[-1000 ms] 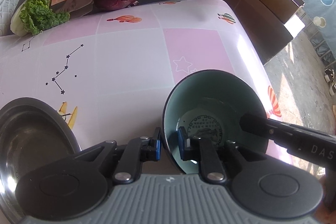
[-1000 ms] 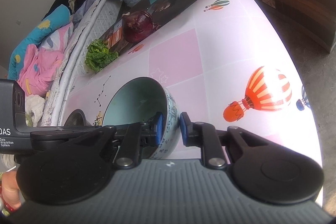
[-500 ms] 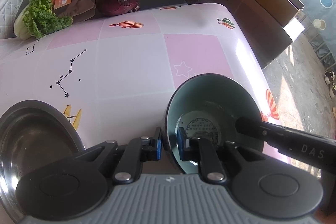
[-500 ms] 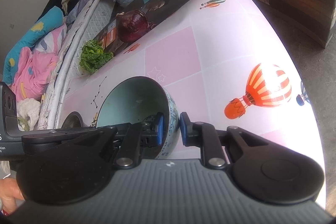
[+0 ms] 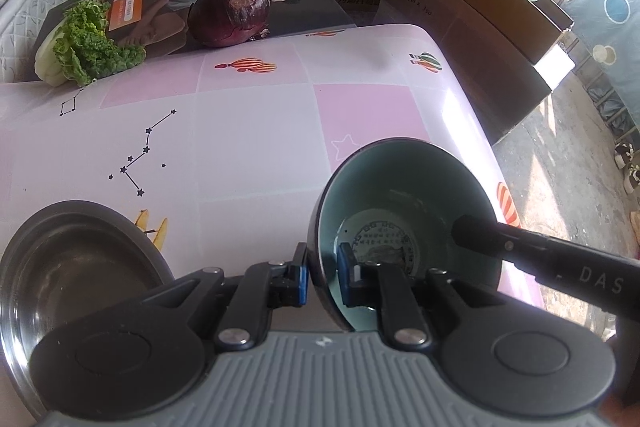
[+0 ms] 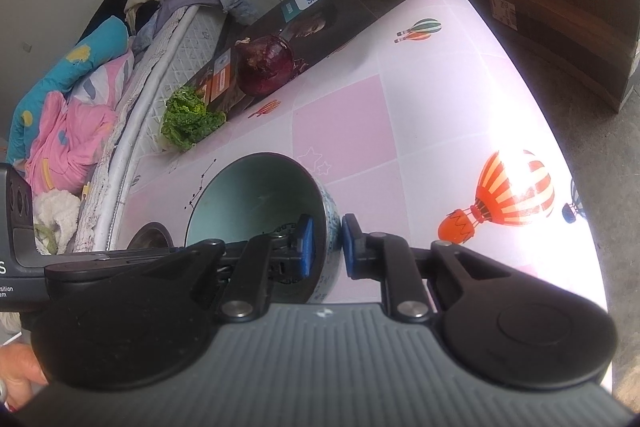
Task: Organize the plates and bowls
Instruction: 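Carry the teal bowl with both tools over a steel bowl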
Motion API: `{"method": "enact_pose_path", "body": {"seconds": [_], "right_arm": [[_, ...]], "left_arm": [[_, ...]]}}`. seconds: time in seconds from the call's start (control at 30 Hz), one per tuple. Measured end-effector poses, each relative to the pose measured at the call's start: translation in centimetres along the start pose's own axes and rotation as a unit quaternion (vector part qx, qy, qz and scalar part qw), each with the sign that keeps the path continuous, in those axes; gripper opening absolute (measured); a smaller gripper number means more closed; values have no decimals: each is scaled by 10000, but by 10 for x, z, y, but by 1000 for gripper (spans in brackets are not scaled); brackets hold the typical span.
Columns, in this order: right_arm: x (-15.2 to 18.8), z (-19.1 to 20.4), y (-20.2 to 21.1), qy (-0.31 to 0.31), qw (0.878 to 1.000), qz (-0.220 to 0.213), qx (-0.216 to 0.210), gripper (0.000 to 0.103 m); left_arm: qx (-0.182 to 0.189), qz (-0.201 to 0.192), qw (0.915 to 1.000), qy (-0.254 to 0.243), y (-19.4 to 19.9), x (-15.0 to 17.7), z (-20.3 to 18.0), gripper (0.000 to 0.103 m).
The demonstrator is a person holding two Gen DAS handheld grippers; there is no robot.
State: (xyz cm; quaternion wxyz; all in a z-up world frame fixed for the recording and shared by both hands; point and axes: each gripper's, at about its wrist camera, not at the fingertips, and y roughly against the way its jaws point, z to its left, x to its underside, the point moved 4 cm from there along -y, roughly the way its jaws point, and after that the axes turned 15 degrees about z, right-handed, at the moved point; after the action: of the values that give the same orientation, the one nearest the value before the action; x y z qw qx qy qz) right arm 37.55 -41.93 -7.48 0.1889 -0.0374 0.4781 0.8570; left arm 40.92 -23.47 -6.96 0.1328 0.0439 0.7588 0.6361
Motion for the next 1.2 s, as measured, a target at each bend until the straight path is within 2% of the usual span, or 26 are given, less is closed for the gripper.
{"method": "enact_pose_path", "body": {"seconds": [0.37,0.6,0.87,1.2], "right_arm": [[-2,17,19,151,9998,-100,-4,15],[-3,43,25,309,9994,-103,-106,15],[2,93,15,562,9979,20,-316,15],[17,171,-27,947,9926,395,-652,15]], "left_arm": [[21,-198,9998,-1,25,3,1,15],[82,-337,9993,103,47,8,19,15],[63,-426,9981,451,71,25,68,15],[-177,-496,9941,950,96,55,144,15]]}}
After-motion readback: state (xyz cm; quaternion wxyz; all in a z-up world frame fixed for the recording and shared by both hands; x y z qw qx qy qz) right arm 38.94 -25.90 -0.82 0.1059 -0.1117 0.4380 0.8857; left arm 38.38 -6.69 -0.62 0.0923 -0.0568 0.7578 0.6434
